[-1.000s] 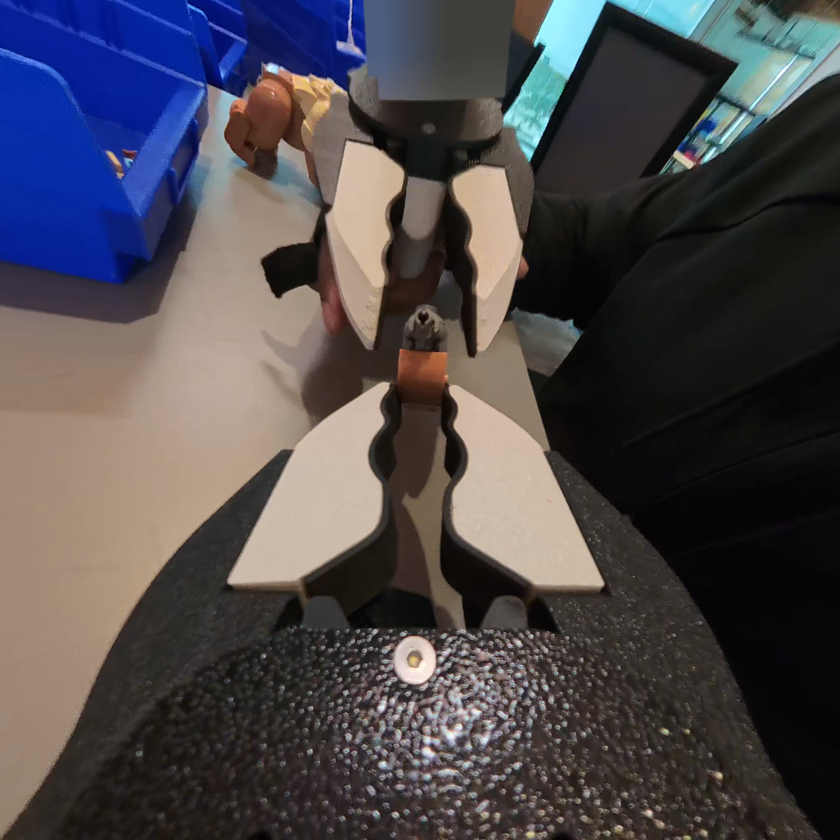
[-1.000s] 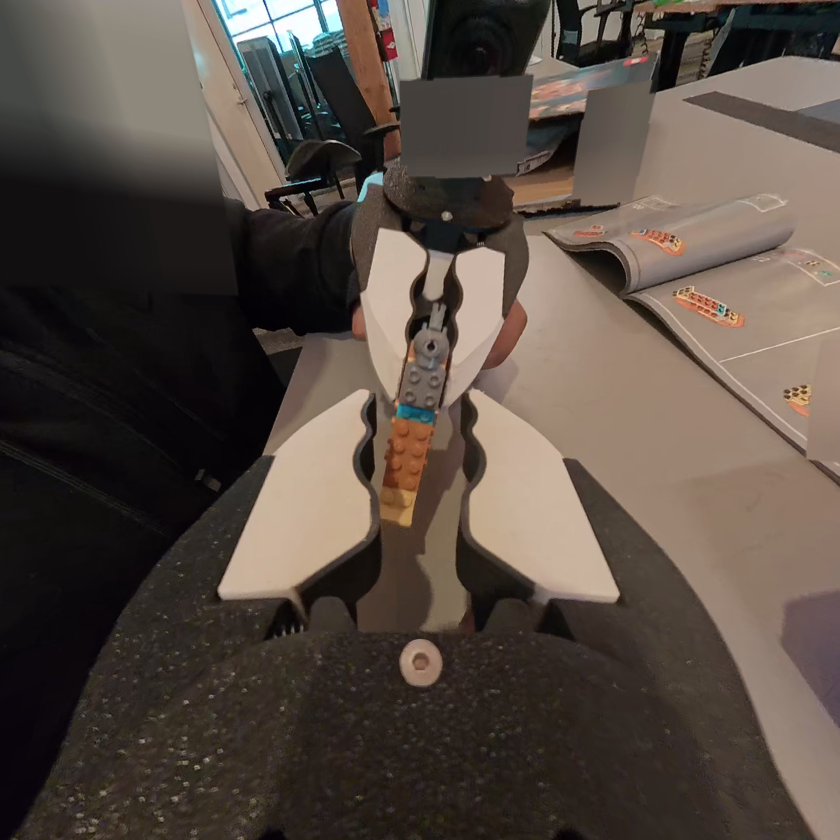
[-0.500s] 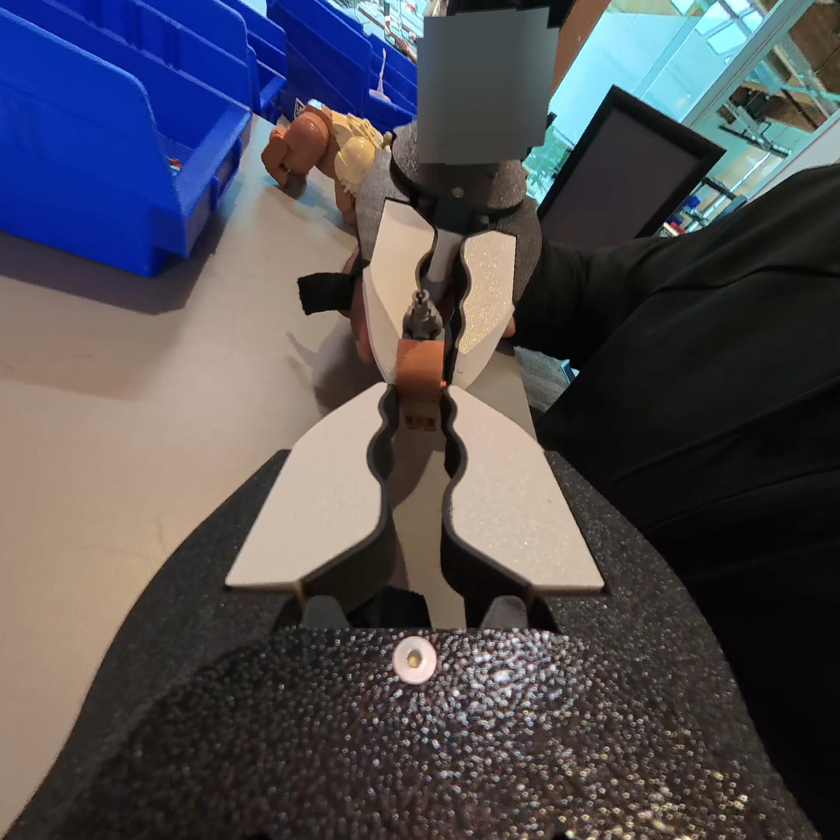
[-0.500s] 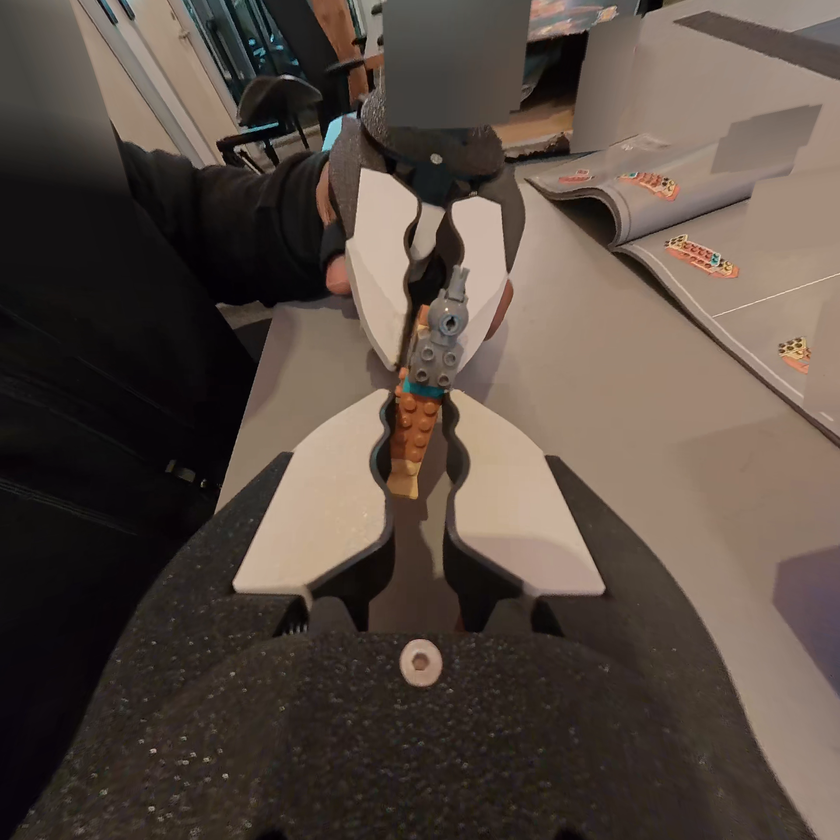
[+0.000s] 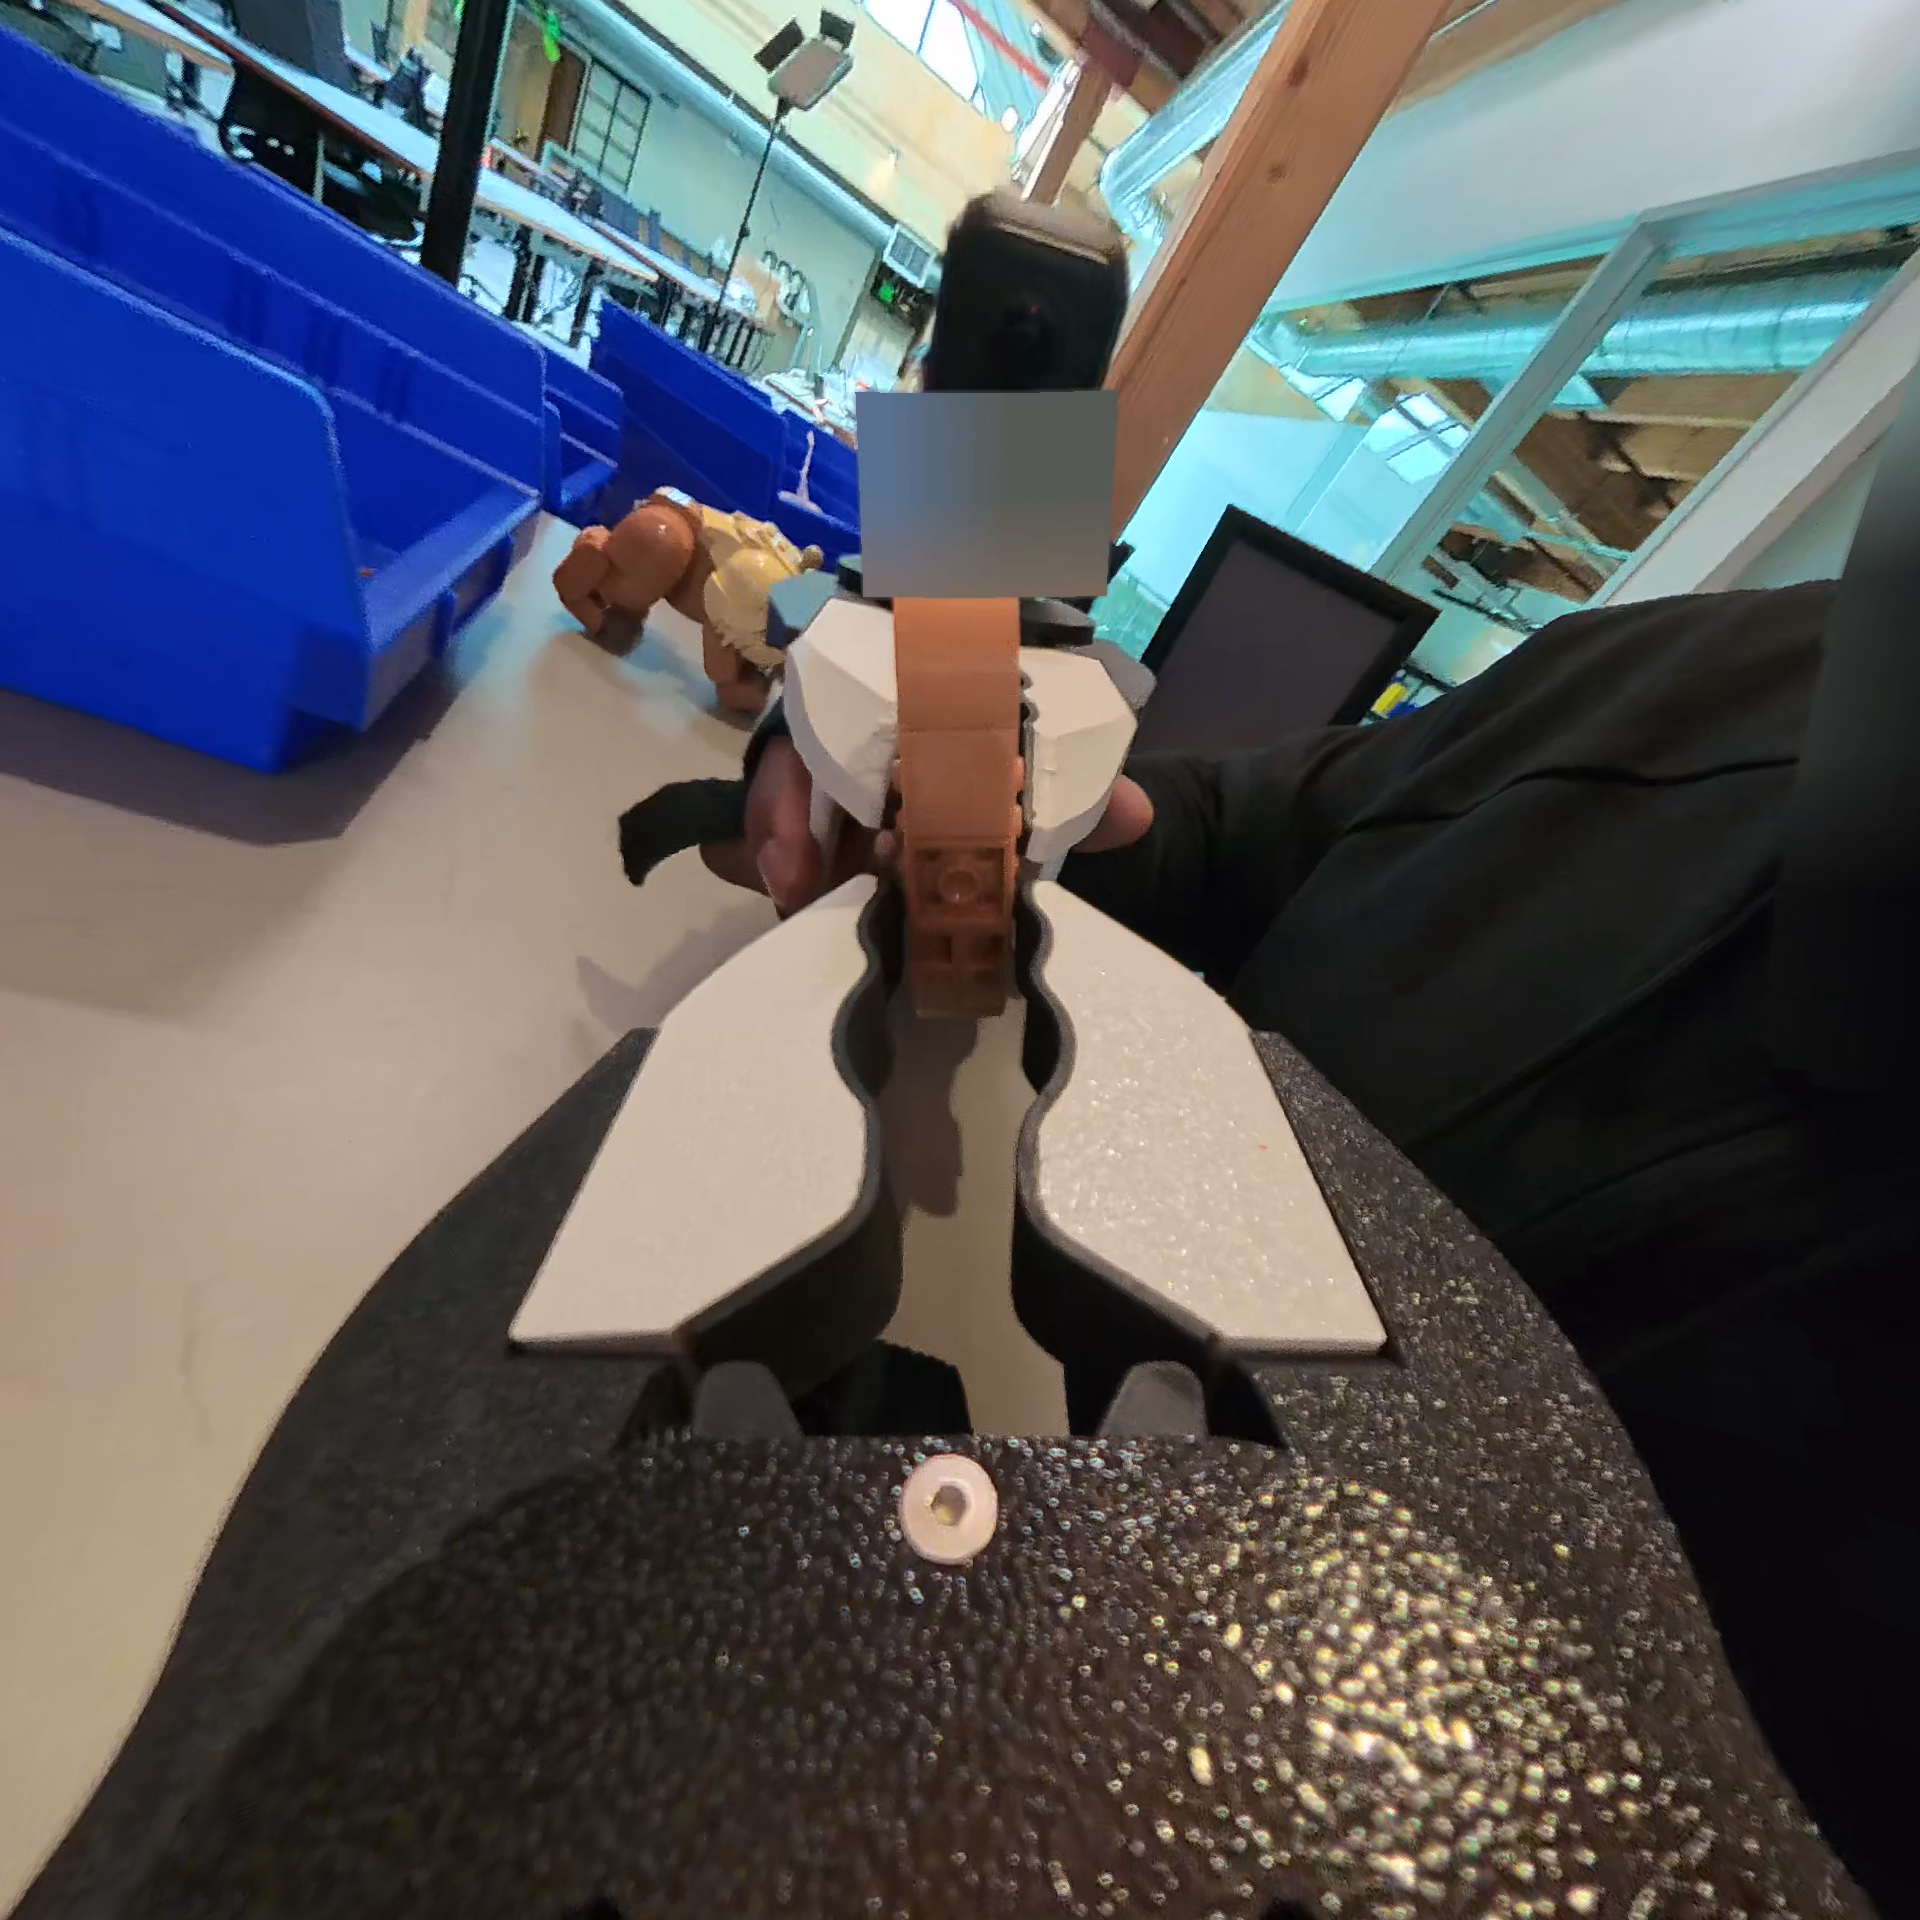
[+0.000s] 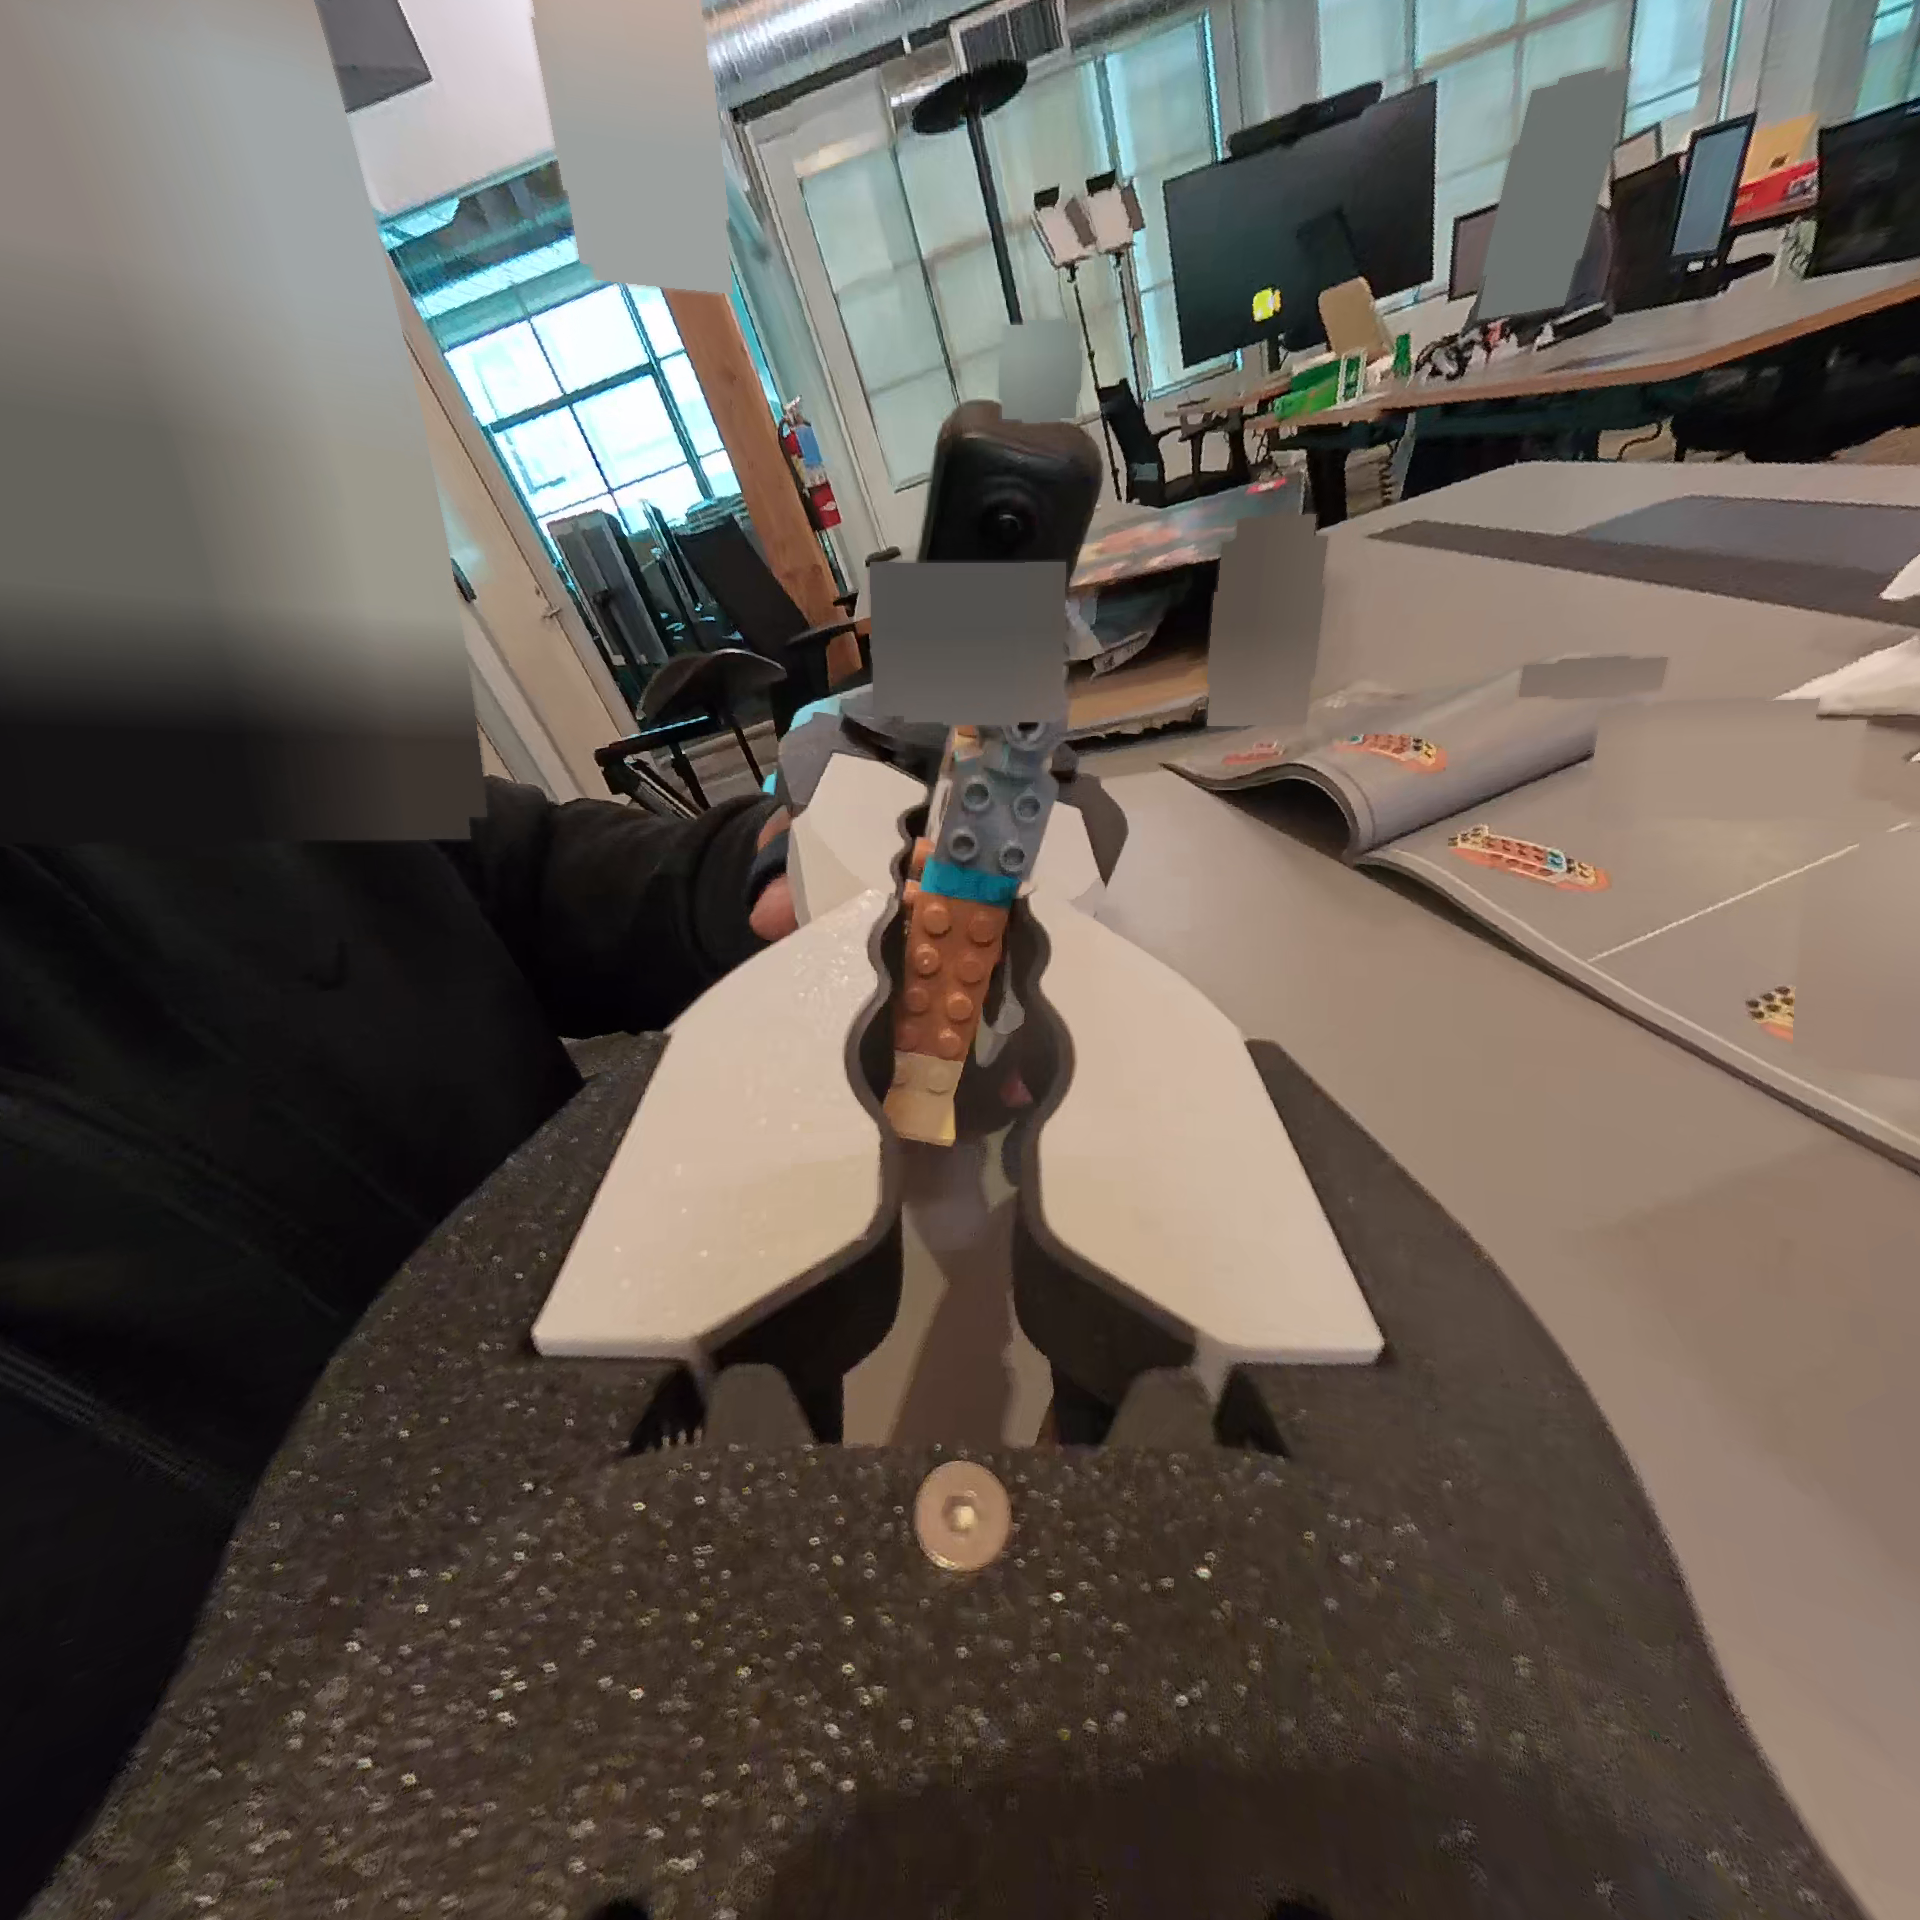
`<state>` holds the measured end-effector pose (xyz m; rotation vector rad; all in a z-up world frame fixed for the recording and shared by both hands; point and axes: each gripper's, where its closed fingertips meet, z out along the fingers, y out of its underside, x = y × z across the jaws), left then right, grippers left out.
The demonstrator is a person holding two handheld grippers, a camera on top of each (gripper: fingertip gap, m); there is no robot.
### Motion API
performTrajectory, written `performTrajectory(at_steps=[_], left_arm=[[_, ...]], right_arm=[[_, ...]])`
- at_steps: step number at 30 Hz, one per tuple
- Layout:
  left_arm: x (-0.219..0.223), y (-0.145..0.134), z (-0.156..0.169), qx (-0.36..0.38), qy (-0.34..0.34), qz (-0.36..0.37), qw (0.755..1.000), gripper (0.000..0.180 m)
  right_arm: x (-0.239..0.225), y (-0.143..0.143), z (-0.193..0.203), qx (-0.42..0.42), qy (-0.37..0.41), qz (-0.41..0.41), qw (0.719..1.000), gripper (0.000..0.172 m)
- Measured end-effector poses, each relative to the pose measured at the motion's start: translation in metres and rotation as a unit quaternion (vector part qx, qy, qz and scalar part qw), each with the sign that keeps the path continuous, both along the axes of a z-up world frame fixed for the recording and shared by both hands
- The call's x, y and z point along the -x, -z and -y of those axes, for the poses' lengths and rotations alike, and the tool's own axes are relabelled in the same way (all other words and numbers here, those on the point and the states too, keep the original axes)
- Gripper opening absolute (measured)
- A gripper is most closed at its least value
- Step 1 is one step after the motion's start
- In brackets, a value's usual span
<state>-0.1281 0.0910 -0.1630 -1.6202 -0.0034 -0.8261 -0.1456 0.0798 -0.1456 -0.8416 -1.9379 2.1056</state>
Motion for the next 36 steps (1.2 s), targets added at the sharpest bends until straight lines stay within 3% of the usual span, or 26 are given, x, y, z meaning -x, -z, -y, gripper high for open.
performTrajectory(at_steps=[3,7,12,18,36], left_arm=[[-0.008,-0.004,0.004,-0.018,0.030,-0.002,0.999,0.020],[-0.025,-0.014,0.015,-0.058,0.120,0.009,0.991,0.020],[-0.042,-0.018,0.033,-0.079,0.259,0.006,0.963,0.020],[-0.043,-0.014,0.037,-0.066,0.353,0.002,0.933,0.020],[-0.051,-0.006,0.032,-0.028,0.386,-0.004,0.922,0.020]], right_arm=[[-0.007,-0.004,0.005,0.004,-0.024,-0.017,1.000,0.022],[-0.016,-0.013,0.007,0.028,-0.072,-0.020,0.997,0.043],[-0.027,-0.037,0.005,0.097,-0.143,-0.029,0.985,0.055],[-0.040,-0.044,0.013,0.084,-0.192,-0.059,0.976,0.056],[-0.046,-0.029,0.024,0.059,-0.213,-0.063,0.973,0.033]])
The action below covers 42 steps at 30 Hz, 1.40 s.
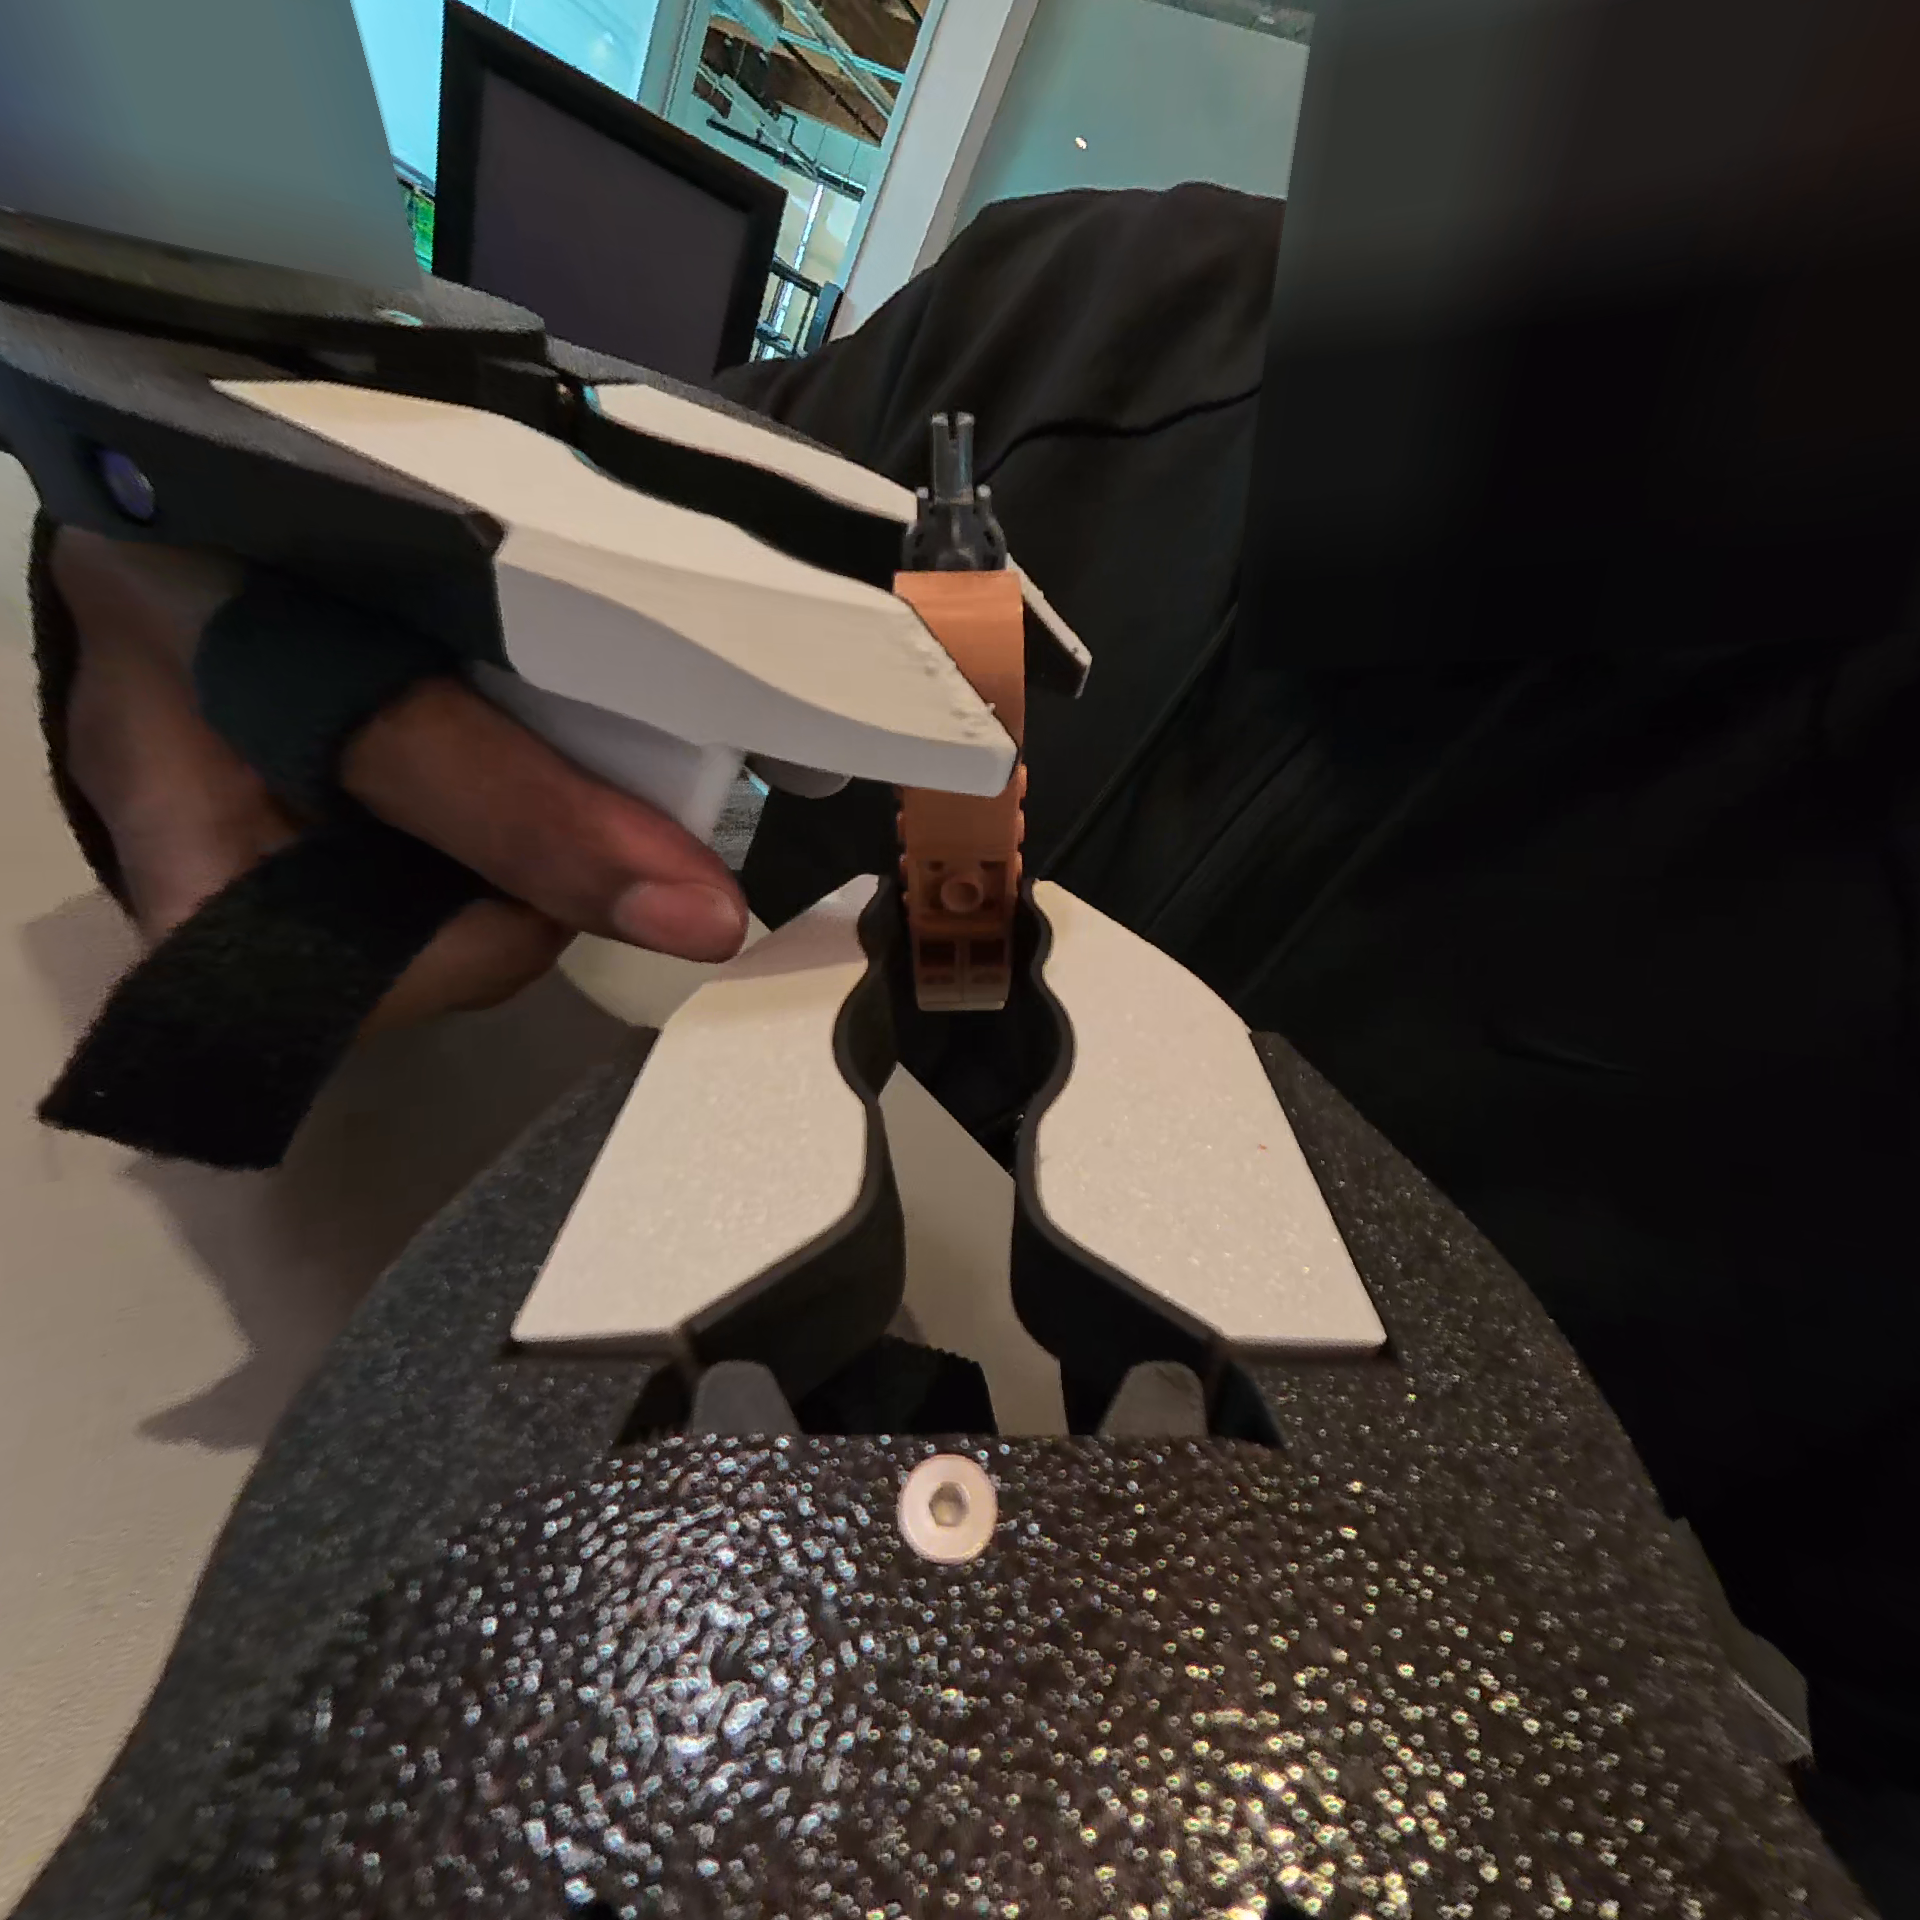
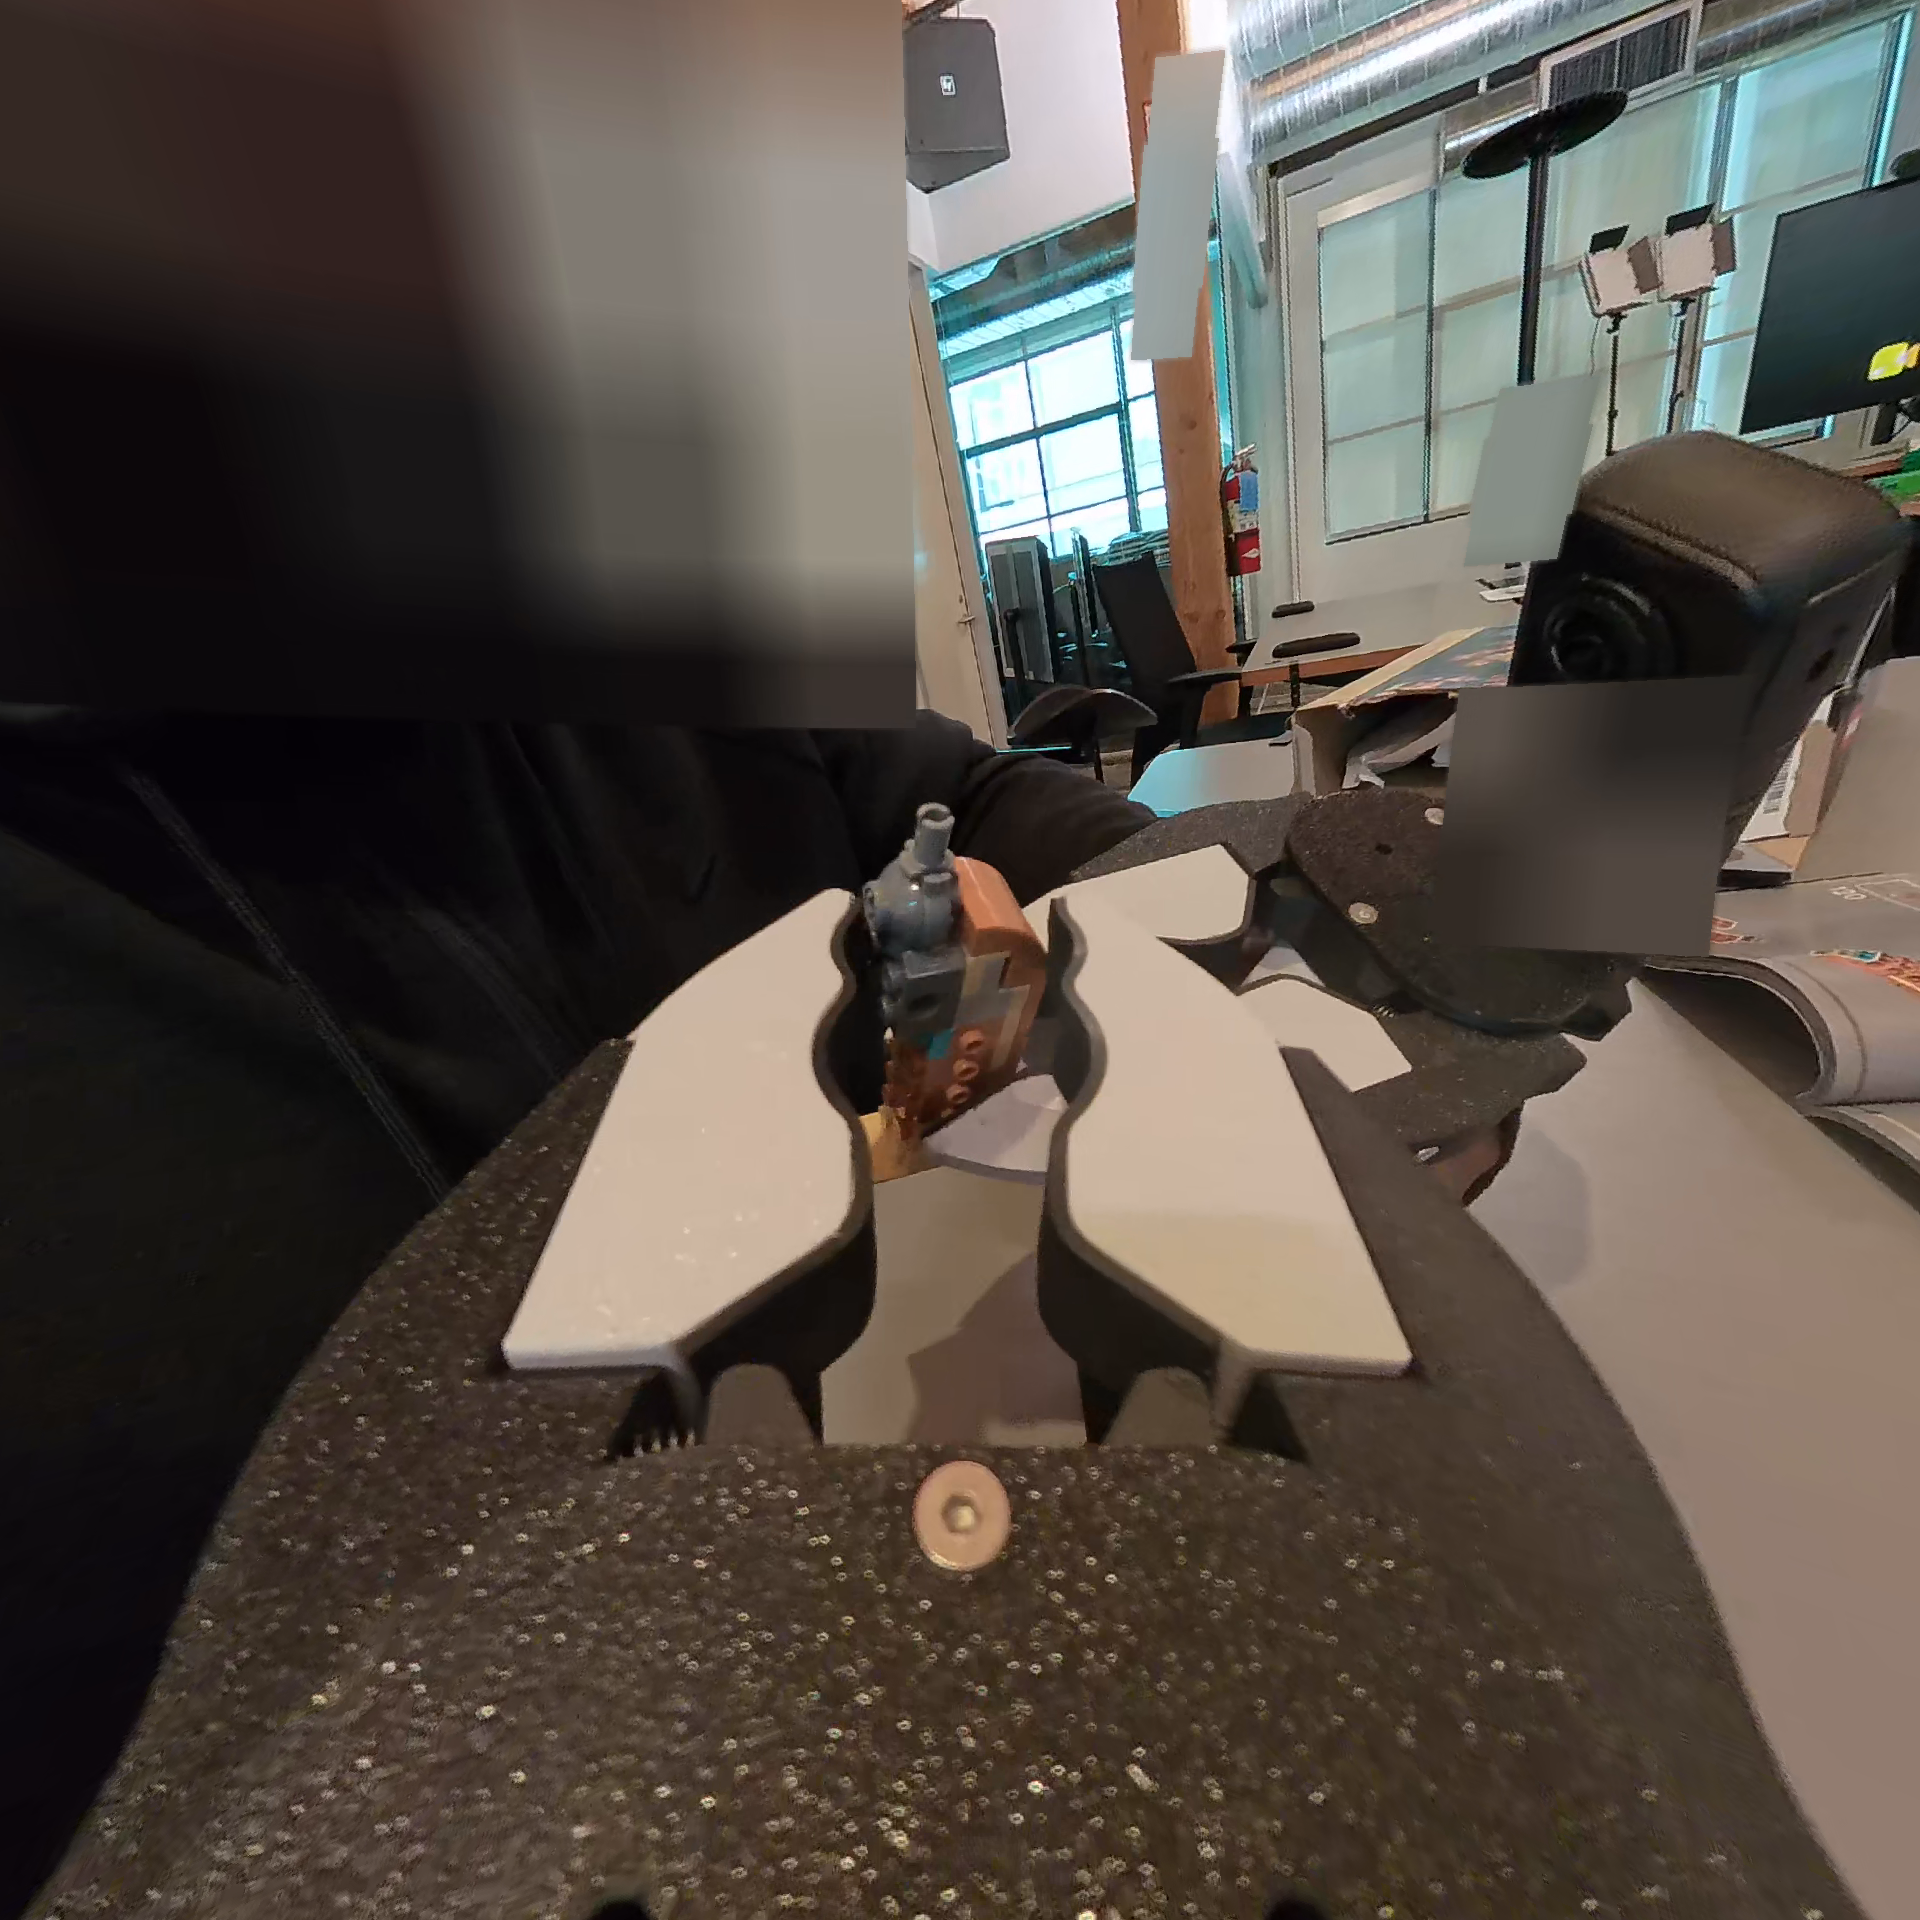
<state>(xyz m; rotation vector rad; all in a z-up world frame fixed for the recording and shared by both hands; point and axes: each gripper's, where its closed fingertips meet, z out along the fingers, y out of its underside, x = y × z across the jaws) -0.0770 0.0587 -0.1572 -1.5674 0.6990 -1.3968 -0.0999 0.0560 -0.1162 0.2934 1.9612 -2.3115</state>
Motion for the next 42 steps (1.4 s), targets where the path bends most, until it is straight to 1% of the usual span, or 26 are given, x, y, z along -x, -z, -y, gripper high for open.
performTrajectory(at_steps=[6,12,22,32,35,37,42], left_arm=[[-0.003,0.004,0.000,0.005,0.004,-0.015,1.000,0.020],[-0.002,0.005,0.001,0.004,0.002,-0.018,1.000,0.019],[-0.005,0.010,0.003,0.008,0.010,-0.039,0.999,0.019],[-0.005,0.009,0.005,0.002,0.013,-0.037,0.999,0.020],[-0.002,0.006,0.002,-0.006,-0.006,-0.032,0.999,0.020],[0.003,0.004,-0.003,-0.010,-0.032,-0.024,0.999,0.021],[0.010,-0.002,-0.007,-0.021,-0.075,-0.010,0.997,0.031]], right_arm=[[-0.003,0.004,0.001,-0.008,-0.007,-0.013,1.000,0.032],[-0.002,0.005,0.001,-0.012,0.009,-0.034,0.999,0.031],[-0.004,0.011,0.005,-0.031,0.018,-0.031,0.999,0.031],[-0.004,0.010,0.006,-0.032,0.030,-0.043,0.998,0.031],[-0.001,0.007,0.003,-0.026,0.044,-0.044,0.998,0.031],[0.005,0.004,-0.001,-0.018,0.065,-0.041,0.997,0.031],[0.010,-0.001,-0.011,0.005,0.089,-0.044,0.995,0.031]])
